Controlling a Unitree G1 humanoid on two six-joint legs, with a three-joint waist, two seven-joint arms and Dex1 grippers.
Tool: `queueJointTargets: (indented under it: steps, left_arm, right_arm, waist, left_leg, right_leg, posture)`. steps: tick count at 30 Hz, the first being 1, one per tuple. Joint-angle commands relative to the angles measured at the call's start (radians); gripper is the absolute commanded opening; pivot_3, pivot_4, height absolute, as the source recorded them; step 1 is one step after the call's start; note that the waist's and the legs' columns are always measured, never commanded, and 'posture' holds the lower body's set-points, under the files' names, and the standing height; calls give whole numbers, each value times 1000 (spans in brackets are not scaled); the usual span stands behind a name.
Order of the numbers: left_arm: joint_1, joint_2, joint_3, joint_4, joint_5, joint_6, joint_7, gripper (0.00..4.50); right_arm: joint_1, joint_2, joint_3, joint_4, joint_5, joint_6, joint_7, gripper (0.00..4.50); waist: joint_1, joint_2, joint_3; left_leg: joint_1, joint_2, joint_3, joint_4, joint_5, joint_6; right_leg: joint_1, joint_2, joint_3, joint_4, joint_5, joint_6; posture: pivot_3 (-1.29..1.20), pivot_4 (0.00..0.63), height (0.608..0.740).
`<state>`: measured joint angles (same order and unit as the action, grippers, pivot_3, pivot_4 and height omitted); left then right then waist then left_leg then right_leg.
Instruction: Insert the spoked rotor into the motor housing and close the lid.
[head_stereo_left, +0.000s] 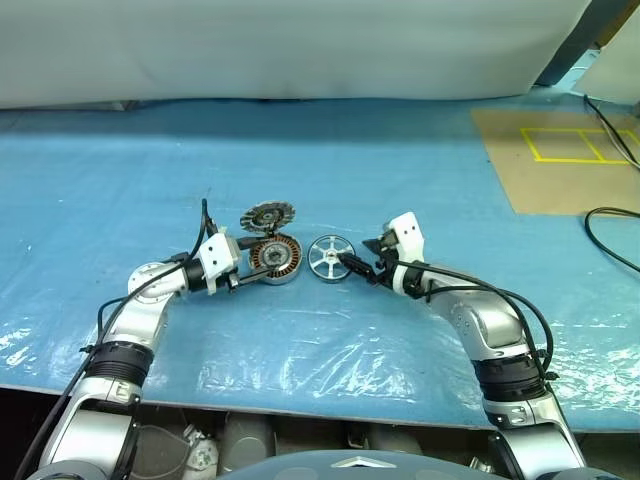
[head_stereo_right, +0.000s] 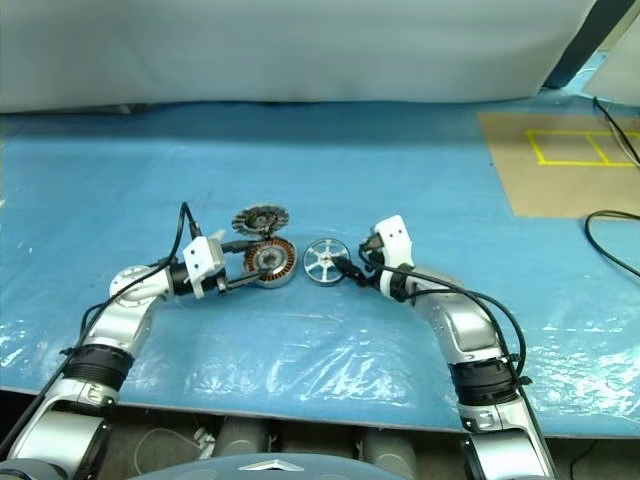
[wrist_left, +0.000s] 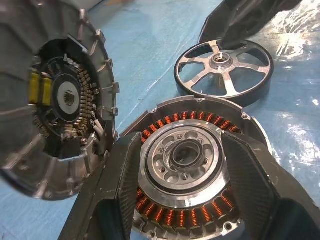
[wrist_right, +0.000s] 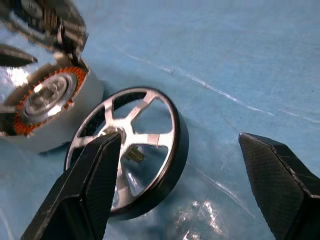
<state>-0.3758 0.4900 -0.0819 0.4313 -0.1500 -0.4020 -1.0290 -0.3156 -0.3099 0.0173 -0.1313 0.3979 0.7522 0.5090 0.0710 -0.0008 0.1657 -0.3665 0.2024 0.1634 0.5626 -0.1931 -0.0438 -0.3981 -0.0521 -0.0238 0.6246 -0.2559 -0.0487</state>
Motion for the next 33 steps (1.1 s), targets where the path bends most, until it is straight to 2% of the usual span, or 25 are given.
queueJointTargets:
  steps: [1, 5, 18, 27, 33]
  left_arm:
    - [-13, 1, -5, 31, 18, -33, 5, 2686]
    - [-23, -1, -10, 60, 34, -54, 16, 2686]
    - [-36, -12, -23, 74, 55, -52, 35, 2686]
    - [-33, -55, -6, 11, -7, 18, 38, 2686]
    - [-53, -32, -11, 65, 58, 10, 68, 2686]
  right_arm:
    - [-16, -19, -66, -76, 62, 10, 21, 3916]
    - [-39, -36, -91, -125, 102, 50, 24, 3916]
    - [-10, -11, -40, -174, 92, 77, -30, 3916]
    - [-8, 0, -30, -159, 92, 76, -29, 3916]
    - [-7, -2, -28, -143, 84, 67, -26, 3916]
  waist:
    - [0, 0, 0]
    - [-1, 0, 0]
    - [1, 0, 0]
    - [1, 0, 0]
    - [0, 0, 0]
  left_leg:
    - [0, 0, 0, 0, 0, 0]
    - [1, 0, 0, 0, 0, 0]
    - [1, 0, 0, 0, 0, 0]
    - [0, -1, 0, 0, 0, 0]
    - [0, 0, 0, 0, 0, 0]
  right_leg:
    - [0, 0, 0, 0, 0, 0]
    - [0, 0, 0, 0, 0, 0]
    - [1, 0, 0, 0, 0, 0]
    - [1, -1, 0, 0, 0, 0]
    - [1, 0, 0, 0, 0, 0]
  posture:
    - [0, 150, 740]
    - [0, 150, 740]
    - [0, 150, 740]
    - [0, 150, 740]
    - [0, 150, 740]
